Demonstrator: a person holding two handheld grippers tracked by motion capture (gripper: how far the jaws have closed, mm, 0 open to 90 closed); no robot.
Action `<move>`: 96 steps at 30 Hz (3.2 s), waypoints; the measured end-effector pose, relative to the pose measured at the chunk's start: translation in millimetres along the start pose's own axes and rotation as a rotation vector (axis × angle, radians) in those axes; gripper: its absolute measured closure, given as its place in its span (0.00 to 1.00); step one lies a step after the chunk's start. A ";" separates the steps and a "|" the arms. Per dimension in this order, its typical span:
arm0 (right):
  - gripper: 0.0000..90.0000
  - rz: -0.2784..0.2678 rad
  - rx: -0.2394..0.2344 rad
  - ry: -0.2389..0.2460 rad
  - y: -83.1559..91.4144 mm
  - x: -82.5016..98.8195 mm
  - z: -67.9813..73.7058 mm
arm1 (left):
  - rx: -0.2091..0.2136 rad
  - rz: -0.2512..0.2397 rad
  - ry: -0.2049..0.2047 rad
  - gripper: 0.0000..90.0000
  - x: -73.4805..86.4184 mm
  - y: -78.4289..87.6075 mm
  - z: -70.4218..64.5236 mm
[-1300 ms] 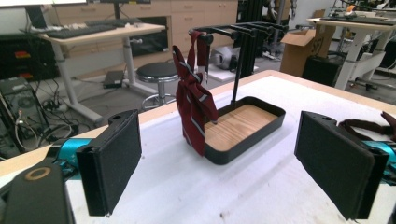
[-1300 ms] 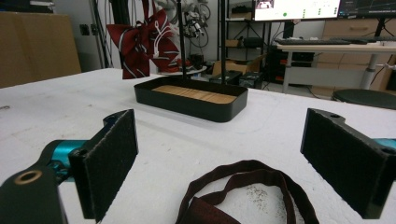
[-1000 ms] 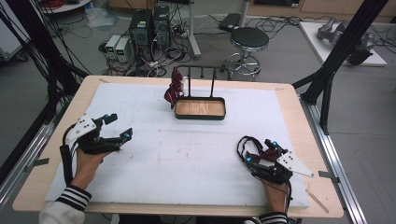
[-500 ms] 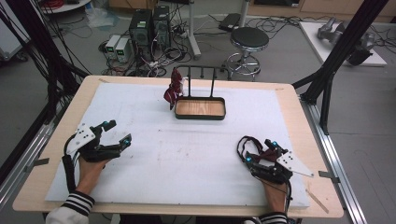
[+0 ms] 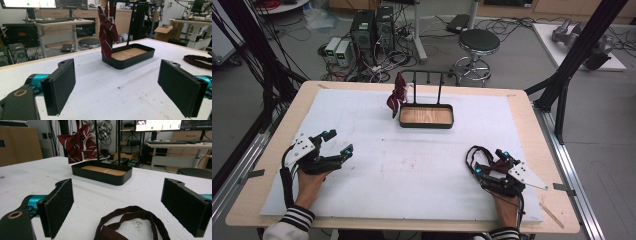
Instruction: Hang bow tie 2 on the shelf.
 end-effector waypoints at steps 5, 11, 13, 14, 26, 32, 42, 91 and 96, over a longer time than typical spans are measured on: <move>0.11 -0.001 0.018 0.001 -0.1 0.0 0.3 | -0.008 -0.009 0.006 0.17 3.2 0.1 -0.7; 0.11 0.012 0.026 0.004 -0.8 -0.3 1.4 | -0.004 -0.019 0.000 0.17 4.5 -0.5 -2.7; 0.11 0.012 0.027 0.001 -1.2 -0.6 0.2 | -0.004 -0.017 0.002 0.17 5.5 -1.1 -2.4; 0.11 0.014 0.025 -0.010 -0.9 -0.9 -0.5 | -0.004 -0.020 0.002 0.17 6.1 -1.3 -2.2; 0.11 0.025 0.023 -0.021 11.7 -21.1 -7.2 | -0.004 -0.022 0.009 0.17 14.7 -2.6 -3.9; 0.11 0.068 0.005 -0.013 18.5 -36.3 -12.8 | -0.007 -0.019 0.014 0.17 18.1 -3.1 -3.3; 0.11 0.145 -0.020 0.020 22.6 -51.7 -19.9 | -0.003 -0.015 0.018 0.17 23.4 -3.8 -3.8; 0.19 0.662 -0.271 0.293 -0.4 -42.0 -45.9 | -0.012 -0.013 -0.010 0.17 24.0 -3.5 -6.4; 0.23 0.708 -0.285 0.324 -4.9 -37.0 -45.1 | -0.013 -0.012 -0.010 0.17 24.0 -3.4 -6.2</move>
Point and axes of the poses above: each handheld gripper's, and its own axes: y roughly backward along the jaws, x roughly out of its underside, z roughly to its left, the point moved 2 cm from there along -y, roughly forward along the jaws, and after that the axes turned 2 degrees about -z, right-handed, at the moved point
